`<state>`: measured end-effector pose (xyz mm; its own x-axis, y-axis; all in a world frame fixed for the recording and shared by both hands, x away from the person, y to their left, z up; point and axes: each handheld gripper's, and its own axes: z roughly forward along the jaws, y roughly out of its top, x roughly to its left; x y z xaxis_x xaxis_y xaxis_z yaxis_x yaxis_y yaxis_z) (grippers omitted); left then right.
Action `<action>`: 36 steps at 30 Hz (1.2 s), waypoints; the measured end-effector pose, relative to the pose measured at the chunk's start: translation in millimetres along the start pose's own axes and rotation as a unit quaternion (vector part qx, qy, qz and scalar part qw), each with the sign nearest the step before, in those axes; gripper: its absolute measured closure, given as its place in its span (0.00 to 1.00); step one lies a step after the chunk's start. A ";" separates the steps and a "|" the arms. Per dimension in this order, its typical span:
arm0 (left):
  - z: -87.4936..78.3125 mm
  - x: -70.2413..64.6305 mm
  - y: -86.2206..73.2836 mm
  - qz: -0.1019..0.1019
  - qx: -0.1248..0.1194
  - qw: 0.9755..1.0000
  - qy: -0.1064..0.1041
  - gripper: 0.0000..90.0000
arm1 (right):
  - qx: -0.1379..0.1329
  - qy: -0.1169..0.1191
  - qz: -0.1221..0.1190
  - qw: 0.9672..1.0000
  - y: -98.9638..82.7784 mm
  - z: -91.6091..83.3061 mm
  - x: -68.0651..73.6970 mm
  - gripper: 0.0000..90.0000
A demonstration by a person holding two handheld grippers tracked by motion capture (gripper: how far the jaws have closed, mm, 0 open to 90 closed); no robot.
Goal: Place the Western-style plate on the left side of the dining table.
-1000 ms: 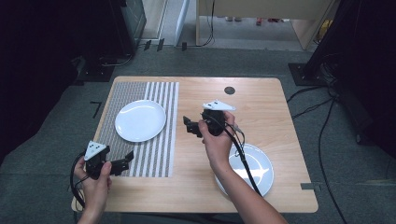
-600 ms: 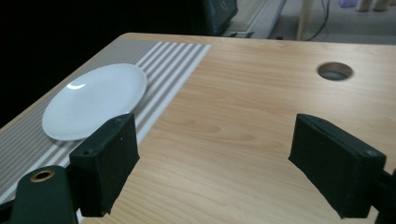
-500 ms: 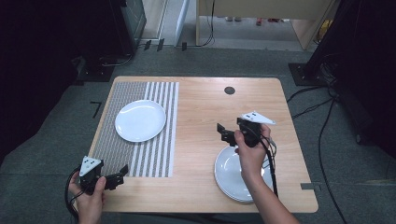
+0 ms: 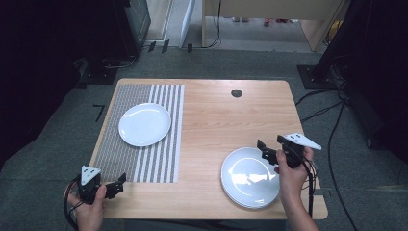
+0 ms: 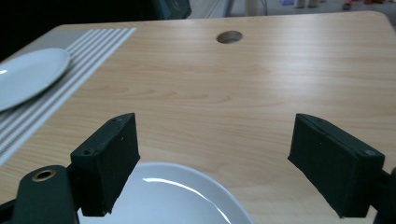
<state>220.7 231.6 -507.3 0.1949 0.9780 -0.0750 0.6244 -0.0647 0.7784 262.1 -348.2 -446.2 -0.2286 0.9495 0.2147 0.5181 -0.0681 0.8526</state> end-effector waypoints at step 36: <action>13.3 -1.3 -4.7 0.026 0.052 0.998 0.028 0.00 | 0.088 -0.110 -0.002 0.990 -92.1 -43.5 -91.6 0.20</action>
<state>227.6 228.0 -519.2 0.1884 0.9821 0.0017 0.6895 -0.1335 0.7119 199.5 -442.2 -523.7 -0.0559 0.9948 0.0849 0.6581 -0.0273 0.7525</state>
